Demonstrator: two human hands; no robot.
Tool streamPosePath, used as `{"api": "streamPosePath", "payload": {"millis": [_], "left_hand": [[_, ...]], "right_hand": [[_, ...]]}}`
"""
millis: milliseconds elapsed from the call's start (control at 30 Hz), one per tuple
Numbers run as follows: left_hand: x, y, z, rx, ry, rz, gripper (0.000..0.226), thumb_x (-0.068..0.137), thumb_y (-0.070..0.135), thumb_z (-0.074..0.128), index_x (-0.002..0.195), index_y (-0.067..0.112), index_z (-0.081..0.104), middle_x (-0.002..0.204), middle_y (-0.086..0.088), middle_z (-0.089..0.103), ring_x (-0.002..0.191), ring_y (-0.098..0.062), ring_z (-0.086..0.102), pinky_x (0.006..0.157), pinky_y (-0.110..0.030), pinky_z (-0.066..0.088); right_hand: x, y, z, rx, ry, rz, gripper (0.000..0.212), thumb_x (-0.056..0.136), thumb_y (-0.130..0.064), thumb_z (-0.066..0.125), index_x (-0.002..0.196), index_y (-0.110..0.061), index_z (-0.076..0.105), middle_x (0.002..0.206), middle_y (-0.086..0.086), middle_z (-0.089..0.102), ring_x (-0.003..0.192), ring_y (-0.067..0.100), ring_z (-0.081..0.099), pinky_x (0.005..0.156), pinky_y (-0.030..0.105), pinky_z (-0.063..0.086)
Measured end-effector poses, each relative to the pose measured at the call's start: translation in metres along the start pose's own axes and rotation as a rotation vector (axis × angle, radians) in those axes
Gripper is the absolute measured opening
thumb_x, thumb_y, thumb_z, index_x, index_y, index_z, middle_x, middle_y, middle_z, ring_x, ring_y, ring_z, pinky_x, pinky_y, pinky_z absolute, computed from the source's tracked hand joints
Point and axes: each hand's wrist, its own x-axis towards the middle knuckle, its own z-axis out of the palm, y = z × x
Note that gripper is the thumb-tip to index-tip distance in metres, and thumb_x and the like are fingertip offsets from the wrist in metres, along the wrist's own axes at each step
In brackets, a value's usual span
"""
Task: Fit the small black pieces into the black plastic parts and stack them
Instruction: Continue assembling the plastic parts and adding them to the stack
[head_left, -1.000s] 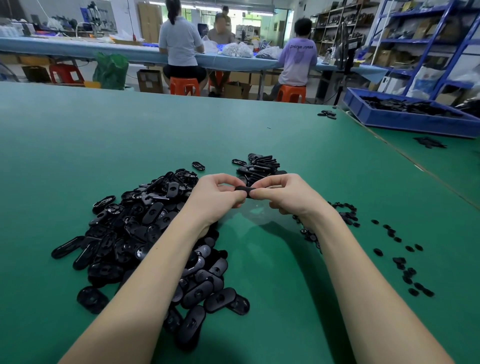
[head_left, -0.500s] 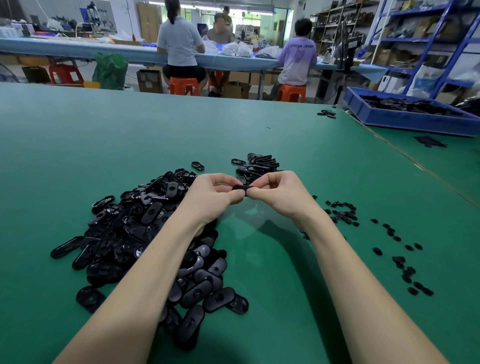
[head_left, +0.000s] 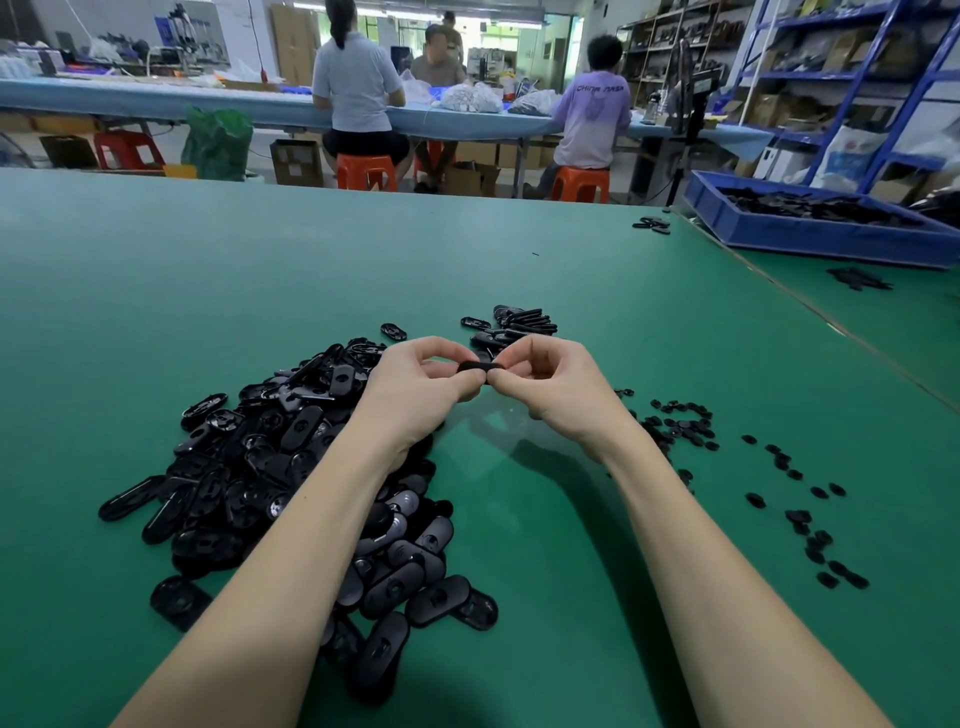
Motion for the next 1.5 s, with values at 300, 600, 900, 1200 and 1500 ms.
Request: {"api": "streamPosePath", "payload": {"millis": [300,600,900,1200,1500], "left_hand": [[0.005,-0.006,0.002,-0.029,0.039,0.054,0.01,0.086,0.016,0.07,0.093,0.023,0.072,0.08,0.0,0.078,0.08,-0.018,0.07,0.084,-0.033,0.05],[0.008,-0.008,-0.004,0.453,0.102,0.31,0.024,0.09,0.006,0.054,0.088,0.023,0.071,0.087,0.009,0.073,0.075,0.002,0.065,0.08,-0.007,0.047],[0.009,-0.007,-0.013,0.428,0.094,0.255,0.038,0.094,0.005,0.041,0.081,0.031,0.065,0.087,0.015,0.072,0.085,-0.011,0.07,0.087,-0.029,0.055],[0.015,-0.009,-0.018,0.456,0.126,0.33,0.037,0.093,0.001,0.039,0.088,0.022,0.069,0.085,0.012,0.071,0.083,-0.007,0.068,0.089,-0.029,0.055],[0.012,-0.006,-0.02,0.51,0.119,0.316,0.036,0.095,0.001,0.039,0.093,0.019,0.07,0.089,0.008,0.072,0.089,-0.013,0.067,0.091,-0.027,0.05]], "right_hand": [[0.005,0.007,-0.008,-0.268,0.107,-0.162,0.019,0.079,-0.018,0.08,0.087,-0.033,0.071,0.075,-0.013,0.07,0.052,0.001,0.047,0.054,0.01,0.039],[0.037,0.015,-0.027,-0.327,0.376,0.125,0.011,0.078,-0.027,0.077,0.087,-0.032,0.074,0.082,-0.019,0.071,0.088,0.004,0.067,0.072,0.021,0.047],[0.071,-0.001,-0.021,-0.496,0.328,0.306,0.018,0.081,-0.032,0.073,0.099,-0.03,0.077,0.102,-0.009,0.073,0.099,0.017,0.066,0.068,0.026,0.045],[0.017,0.005,-0.008,-0.422,0.291,0.136,0.005,0.08,-0.029,0.07,0.08,-0.03,0.075,0.079,-0.017,0.071,0.088,0.008,0.068,0.078,0.028,0.055],[-0.001,0.005,0.043,-0.691,-0.134,-0.092,0.027,0.086,-0.041,0.073,0.112,-0.048,0.071,0.108,-0.018,0.068,0.097,0.007,0.056,0.079,0.028,0.042]]}}
